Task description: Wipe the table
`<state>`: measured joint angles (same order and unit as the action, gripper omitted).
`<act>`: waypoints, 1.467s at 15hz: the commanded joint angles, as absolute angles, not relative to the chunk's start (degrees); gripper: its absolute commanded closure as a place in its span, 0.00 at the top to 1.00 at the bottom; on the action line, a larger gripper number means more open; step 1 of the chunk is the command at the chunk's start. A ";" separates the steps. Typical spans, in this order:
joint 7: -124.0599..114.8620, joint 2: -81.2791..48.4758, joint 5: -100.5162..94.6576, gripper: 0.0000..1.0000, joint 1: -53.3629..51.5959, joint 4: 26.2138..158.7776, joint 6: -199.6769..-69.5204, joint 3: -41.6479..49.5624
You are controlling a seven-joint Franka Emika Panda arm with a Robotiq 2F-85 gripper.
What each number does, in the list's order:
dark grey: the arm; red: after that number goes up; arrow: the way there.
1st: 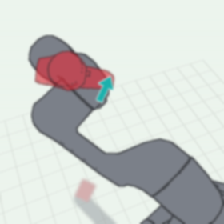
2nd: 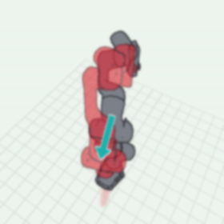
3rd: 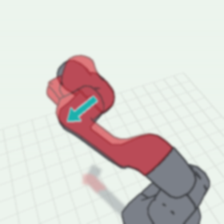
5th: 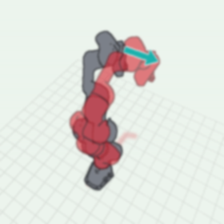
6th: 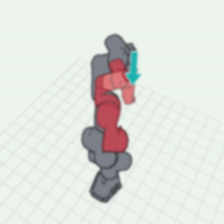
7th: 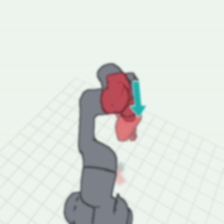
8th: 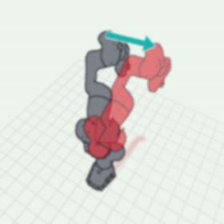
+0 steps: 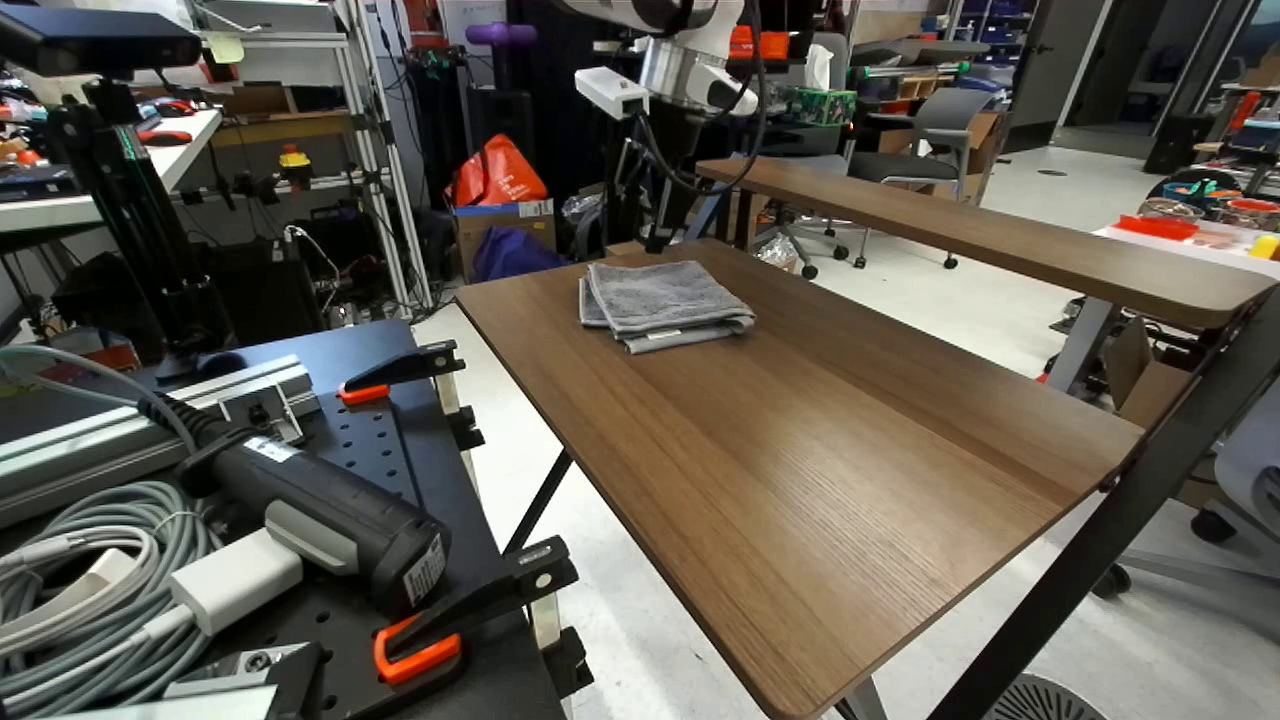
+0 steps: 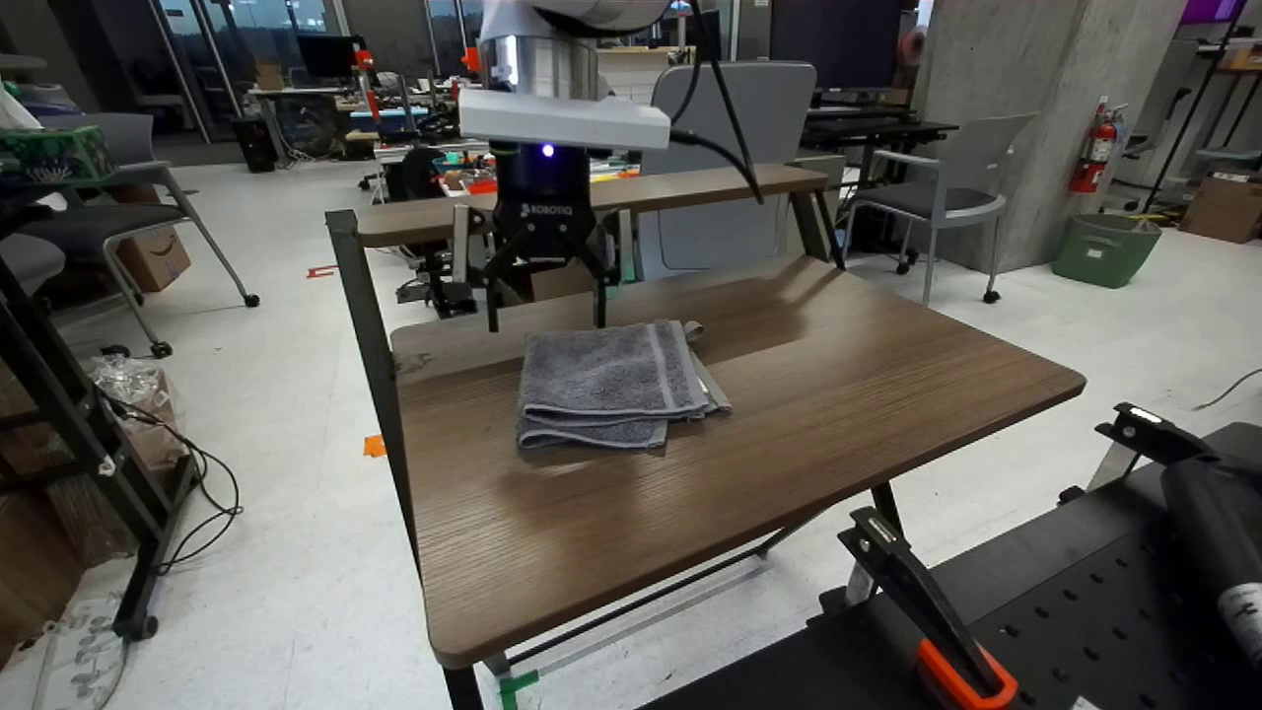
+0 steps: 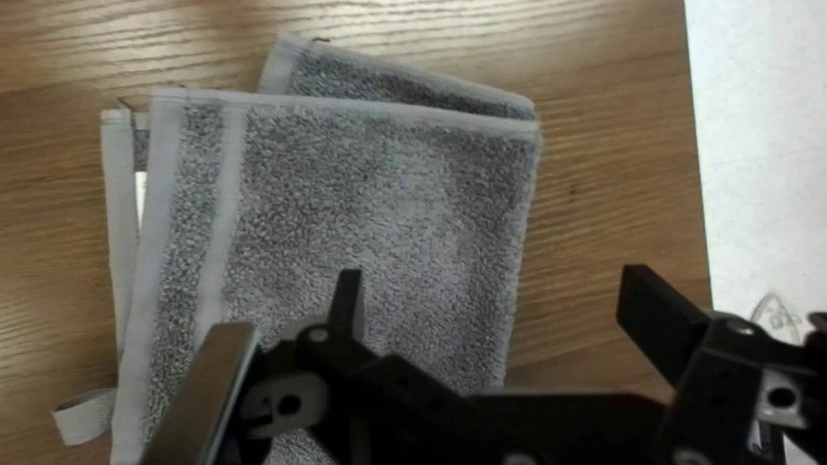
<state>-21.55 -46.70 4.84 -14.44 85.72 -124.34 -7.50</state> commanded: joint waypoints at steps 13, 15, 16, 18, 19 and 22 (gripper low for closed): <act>-37.85 -48.65 5.45 1.00 -19.33 90.62 -136.71 0.07; -38.49 -48.64 5.47 1.00 -19.39 91.29 -137.51 0.40; -38.63 -48.58 5.55 1.00 -19.23 91.63 -137.79 0.47; -38.99 -48.61 5.72 1.00 -18.74 92.10 -138.70 0.85; -38.99 -48.74 5.76 1.00 -18.43 92.26 -139.30 1.07; -39.47 -49.53 6.59 1.00 -16.90 92.00 -140.74 1.82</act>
<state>-38.49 -48.74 6.13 -18.09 91.98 -138.32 1.20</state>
